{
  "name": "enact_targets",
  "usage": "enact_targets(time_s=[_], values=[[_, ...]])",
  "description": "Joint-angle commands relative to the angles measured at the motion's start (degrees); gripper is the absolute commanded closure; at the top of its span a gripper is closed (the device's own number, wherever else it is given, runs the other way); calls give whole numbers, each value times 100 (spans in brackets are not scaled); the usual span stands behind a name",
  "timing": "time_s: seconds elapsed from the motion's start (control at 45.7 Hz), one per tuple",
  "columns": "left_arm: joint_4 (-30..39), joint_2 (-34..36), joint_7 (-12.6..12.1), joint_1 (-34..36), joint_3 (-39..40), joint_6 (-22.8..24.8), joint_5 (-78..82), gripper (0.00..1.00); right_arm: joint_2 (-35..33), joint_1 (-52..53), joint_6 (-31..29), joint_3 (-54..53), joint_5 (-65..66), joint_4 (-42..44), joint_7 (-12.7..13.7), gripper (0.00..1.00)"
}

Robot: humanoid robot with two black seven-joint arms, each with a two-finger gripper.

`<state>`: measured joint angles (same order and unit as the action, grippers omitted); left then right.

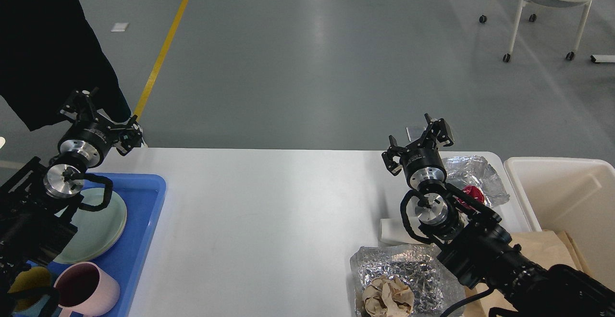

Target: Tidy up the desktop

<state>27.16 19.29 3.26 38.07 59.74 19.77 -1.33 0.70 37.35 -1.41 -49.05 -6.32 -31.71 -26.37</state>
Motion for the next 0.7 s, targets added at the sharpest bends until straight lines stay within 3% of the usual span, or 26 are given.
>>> enact_targets(time_s=[0.0, 0.262, 0.35, 0.525, 0.678], values=[[-9, -30, -9, -142, 2, 440, -7, 3, 0, 0, 0, 0, -1, -2, 0, 0], [-44, -180, -18, -142, 3, 370, 36, 3, 0, 0, 0, 0, -1, -2, 0, 0], [-132, -250, 87, -142, 11, 343, 28, 3, 0, 0, 0, 0, -1, -2, 0, 0], [-132, -285, 588, -186, 11, 405, 1, 3, 0, 0, 0, 0, -1, -2, 0, 0], [-132, -434, 1475, -300, 2, 440, 1, 3, 0, 0, 0, 0, -1, -2, 0, 0]])
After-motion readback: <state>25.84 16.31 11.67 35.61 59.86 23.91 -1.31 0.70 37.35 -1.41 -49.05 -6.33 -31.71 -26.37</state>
